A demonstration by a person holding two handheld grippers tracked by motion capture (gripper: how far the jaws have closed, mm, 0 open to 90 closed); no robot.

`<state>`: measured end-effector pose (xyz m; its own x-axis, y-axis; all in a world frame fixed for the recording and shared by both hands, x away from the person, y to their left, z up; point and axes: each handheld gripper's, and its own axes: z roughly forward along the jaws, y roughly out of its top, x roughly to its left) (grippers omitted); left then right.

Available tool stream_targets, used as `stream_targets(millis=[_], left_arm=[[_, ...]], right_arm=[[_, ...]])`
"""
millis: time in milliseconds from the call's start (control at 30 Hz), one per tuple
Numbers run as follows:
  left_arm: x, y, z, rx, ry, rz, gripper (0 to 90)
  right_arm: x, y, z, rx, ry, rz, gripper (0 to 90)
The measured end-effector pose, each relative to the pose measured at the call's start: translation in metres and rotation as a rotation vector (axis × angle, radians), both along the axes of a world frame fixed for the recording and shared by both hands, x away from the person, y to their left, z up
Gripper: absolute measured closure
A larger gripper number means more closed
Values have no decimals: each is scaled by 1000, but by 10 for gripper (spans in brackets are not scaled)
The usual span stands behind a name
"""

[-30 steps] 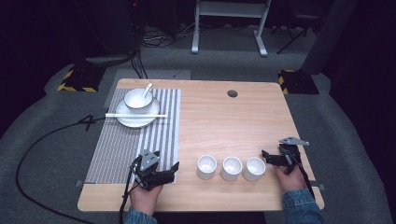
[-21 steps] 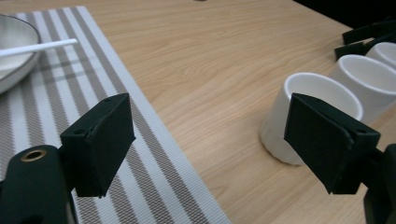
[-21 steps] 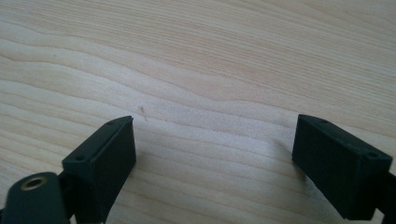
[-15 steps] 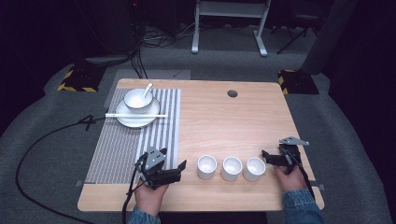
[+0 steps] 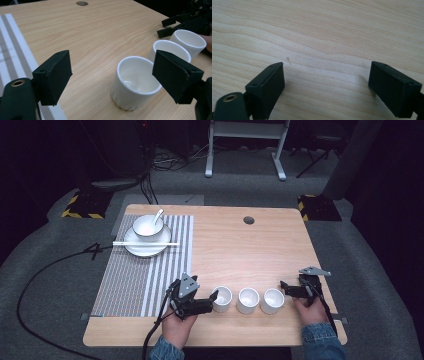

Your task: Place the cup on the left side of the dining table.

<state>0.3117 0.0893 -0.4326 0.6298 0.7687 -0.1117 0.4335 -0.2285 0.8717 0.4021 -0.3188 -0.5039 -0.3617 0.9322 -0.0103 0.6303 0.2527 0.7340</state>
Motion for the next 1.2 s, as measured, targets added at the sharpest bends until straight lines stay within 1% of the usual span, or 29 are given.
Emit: stream_targets(millis=[167,267,333,467,567,600,700,733,867,933,967,1000,1033,1067,1100,1167,1200], left_arm=[[2,-15,3,5,-9,-51,161],[5,-21,2,-7,0,-73,161],[7,-25,-1,-6,14,-78,161],[9,-33,-5,-1,18,-108,161],[9,-38,-9,4,30,-129,158],[9,-40,-10,0,35,-129,157],[9,-43,-16,24,45,-134,157],[9,-43,-17,21,53,-134,155],[11,-44,-25,43,66,-113,154],[12,-45,-28,47,69,-115,153],[11,-46,-32,58,77,-119,153],[11,-46,-32,58,77,-119,153],[12,-47,-35,66,77,-124,153],[12,-48,-37,67,79,-123,153],[13,-48,-41,82,83,-119,154],[13,-48,-43,83,87,-117,154],[13,-49,-44,90,92,-118,156]], right_arm=[[0,0,0,-1,0,1,133],[0,0,0,-1,0,1,133],[0,0,0,-1,0,1,133],[0,0,0,0,0,1,133],[0,0,0,-1,0,1,133],[0,0,0,-1,0,1,133],[0,0,0,-1,0,1,133],[0,0,0,-1,0,0,133],[0,0,0,0,0,0,133],[0,0,0,0,-1,0,133],[0,0,0,-1,0,1,133],[0,0,0,-1,0,1,133],[0,0,0,0,0,0,133],[0,0,0,0,-1,0,133],[0,0,0,0,0,0,133],[0,0,0,0,0,0,133],[0,0,0,0,-1,0,133]])
